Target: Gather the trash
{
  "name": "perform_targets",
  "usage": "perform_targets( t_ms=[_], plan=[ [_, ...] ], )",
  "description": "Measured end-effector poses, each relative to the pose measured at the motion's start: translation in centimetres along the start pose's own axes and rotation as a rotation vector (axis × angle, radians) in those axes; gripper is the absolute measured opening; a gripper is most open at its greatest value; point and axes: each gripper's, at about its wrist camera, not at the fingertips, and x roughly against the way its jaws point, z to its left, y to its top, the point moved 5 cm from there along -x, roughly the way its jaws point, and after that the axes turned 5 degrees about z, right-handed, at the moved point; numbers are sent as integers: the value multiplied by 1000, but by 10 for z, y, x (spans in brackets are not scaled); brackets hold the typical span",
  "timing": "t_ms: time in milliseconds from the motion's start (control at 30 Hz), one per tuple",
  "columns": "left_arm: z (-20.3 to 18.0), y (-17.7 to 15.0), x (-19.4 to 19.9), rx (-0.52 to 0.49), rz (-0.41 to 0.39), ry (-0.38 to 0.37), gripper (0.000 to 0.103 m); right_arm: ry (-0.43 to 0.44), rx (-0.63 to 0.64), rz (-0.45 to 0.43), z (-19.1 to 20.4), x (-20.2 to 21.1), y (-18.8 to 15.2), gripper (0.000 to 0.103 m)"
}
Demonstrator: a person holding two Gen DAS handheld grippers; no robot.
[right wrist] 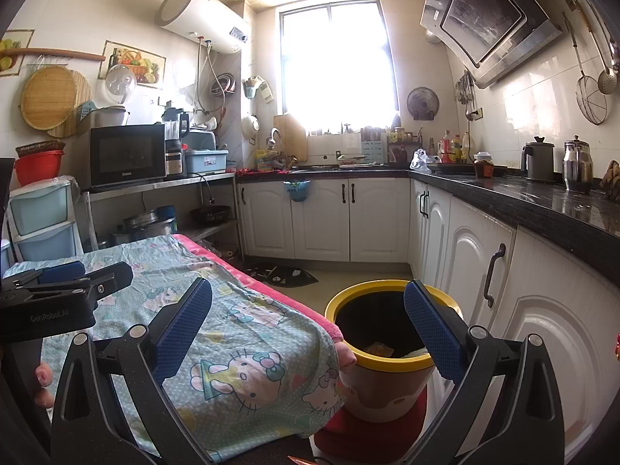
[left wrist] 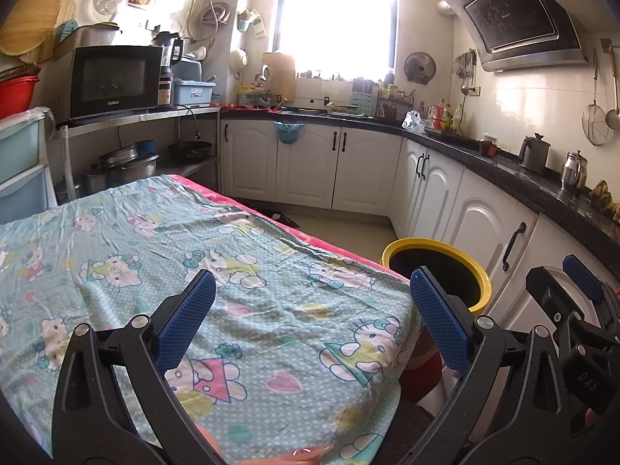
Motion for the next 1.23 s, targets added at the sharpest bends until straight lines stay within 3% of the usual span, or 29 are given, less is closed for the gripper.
perform_targets(
  t_ms=[867, 1000, 1100, 1167, 1233],
  plan=[
    [1, 0, -1, -9, 12, -12, 92, -10, -4, -3, 1, 2, 0, 97],
    [21, 2, 7, 65, 51, -31, 92, 30, 23, 2, 10, -1, 6, 97],
    [78, -2, 20, 182, 128, 52, 92, 221, 119, 82, 54, -20, 17, 97],
    [135, -12, 36, 259, 162, 217, 92, 441, 206, 156, 115, -36, 24, 97],
    [217, -36, 68, 360, 198, 500, 92, 643, 306, 257, 188, -47, 22, 97]
  ],
)
